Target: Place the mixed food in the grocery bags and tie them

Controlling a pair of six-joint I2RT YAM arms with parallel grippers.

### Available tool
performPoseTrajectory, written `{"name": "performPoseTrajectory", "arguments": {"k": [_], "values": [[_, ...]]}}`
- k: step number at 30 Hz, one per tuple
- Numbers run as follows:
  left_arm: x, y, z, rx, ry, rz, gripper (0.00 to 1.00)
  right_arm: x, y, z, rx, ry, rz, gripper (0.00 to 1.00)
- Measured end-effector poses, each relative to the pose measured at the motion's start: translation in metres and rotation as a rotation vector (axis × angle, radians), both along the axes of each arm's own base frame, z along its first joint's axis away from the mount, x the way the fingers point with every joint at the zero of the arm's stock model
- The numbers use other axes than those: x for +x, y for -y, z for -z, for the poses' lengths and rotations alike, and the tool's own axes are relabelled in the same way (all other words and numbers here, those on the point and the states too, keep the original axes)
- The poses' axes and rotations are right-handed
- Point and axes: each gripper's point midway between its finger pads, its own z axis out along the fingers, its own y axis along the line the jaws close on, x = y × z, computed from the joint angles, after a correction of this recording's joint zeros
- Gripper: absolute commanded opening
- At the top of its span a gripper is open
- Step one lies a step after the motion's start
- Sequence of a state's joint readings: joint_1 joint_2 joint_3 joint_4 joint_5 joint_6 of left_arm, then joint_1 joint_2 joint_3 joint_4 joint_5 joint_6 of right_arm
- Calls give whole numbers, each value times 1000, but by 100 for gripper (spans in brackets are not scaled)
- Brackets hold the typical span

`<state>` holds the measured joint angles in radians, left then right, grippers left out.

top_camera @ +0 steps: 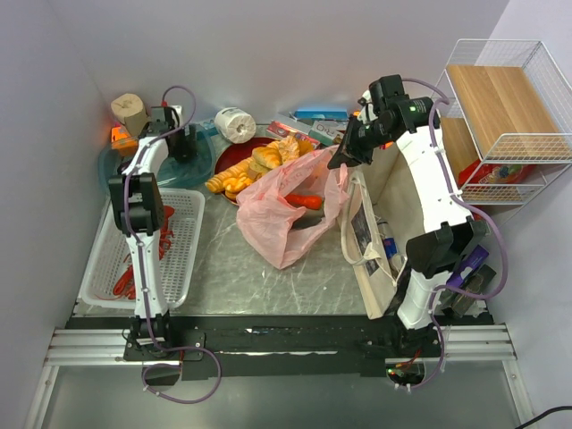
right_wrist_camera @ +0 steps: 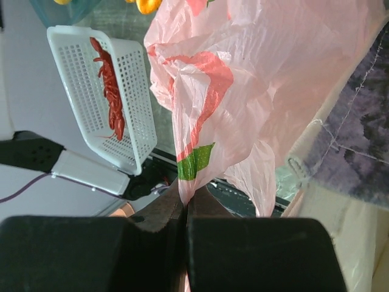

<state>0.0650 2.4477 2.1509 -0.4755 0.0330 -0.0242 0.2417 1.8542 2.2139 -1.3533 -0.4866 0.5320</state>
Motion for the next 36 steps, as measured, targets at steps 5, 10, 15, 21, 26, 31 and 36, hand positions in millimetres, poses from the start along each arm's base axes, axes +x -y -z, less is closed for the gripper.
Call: {"name": "performPoseTrajectory", "arguments": {"k": [5,10,15,21,26,31,36], "values": [[2,7,23,-25,-22,32,88,1,-1,-6,7,15,4,0],[8,8,22,-38,-5,33,89,1,-1,-6,8,11,7,0],[15,7,26,-54,15,23,52,1,-1,-6,12,6,13,0],[17,9,21,-97,48,24,45,1,-1,-6,15,1,21,0],[-3,33,-20,-174,97,45,43,2,-2,-7,21,1,18,0],[-37,95,-134,-225,274,139,43,9,-8,-10,44,9,0,0],[-123,203,-242,-322,449,413,44,15,-13,-5,60,-4,-19,0]]}}
